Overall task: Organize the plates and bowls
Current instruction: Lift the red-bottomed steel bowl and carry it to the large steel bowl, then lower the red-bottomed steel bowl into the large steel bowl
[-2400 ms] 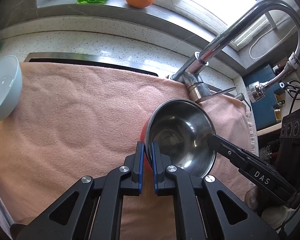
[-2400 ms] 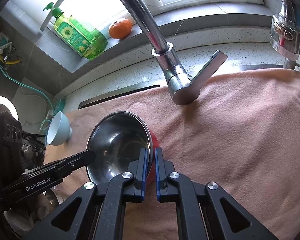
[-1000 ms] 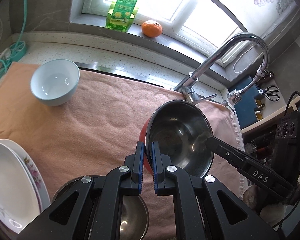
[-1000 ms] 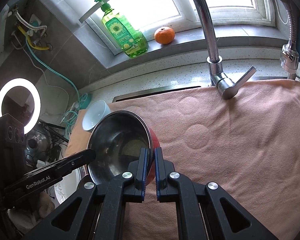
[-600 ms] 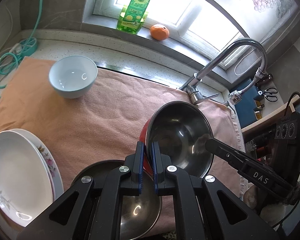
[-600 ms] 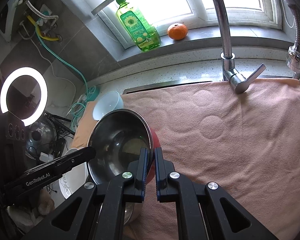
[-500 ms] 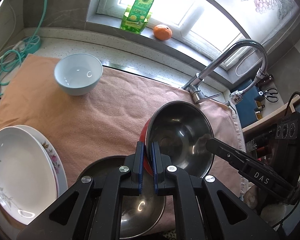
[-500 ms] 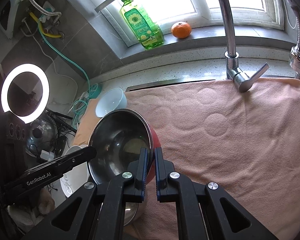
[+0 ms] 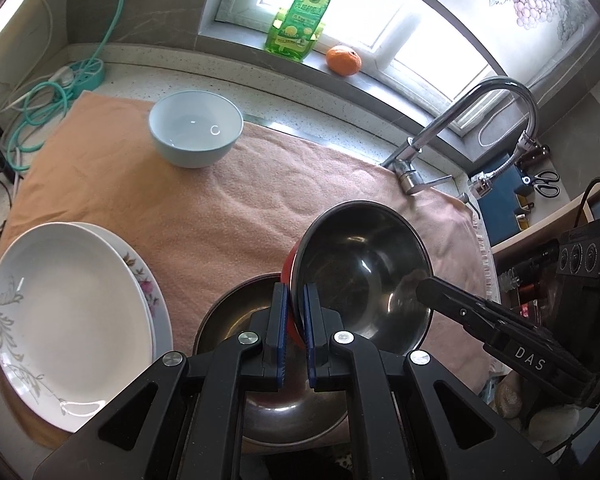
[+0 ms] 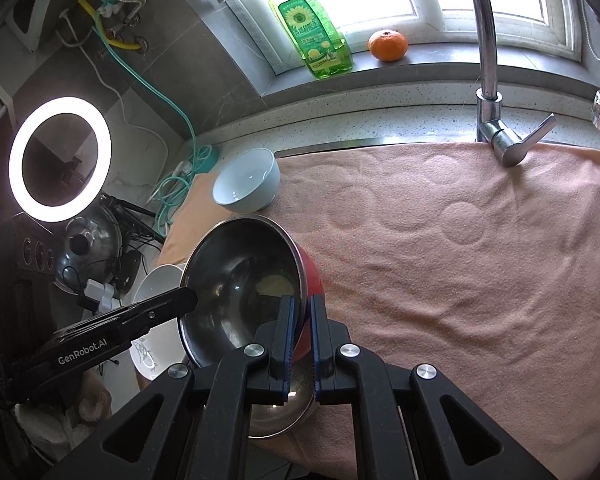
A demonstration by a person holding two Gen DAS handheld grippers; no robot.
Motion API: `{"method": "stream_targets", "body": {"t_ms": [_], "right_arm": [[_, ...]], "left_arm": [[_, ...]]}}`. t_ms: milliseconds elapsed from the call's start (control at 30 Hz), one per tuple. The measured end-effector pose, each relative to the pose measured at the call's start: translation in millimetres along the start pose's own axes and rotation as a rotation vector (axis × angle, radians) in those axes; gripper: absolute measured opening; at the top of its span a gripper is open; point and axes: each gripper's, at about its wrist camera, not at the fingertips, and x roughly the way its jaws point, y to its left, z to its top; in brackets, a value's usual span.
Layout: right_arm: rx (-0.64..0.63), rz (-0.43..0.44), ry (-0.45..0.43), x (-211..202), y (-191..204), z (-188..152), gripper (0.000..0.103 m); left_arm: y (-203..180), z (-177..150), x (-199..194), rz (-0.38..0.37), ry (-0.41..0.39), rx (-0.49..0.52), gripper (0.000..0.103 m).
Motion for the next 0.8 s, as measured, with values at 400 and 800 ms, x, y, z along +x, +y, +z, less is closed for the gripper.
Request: {"method": "stream_targets", "body": {"t_ms": [400, 800], "right_arm": [[-0.019, -0.024, 0.057, 18.7, 15.5, -24.7, 0.007], [-0.031, -0.047, 0.101, 34.0, 22.0, -41.3, 0.007]], "left_arm": [[17.9, -19.9, 0.8, 0.031, 0.042, 0.015, 0.006], [28.6, -35.4, 9.2, 0.06, 0.087, 0.031, 0.006]]}}
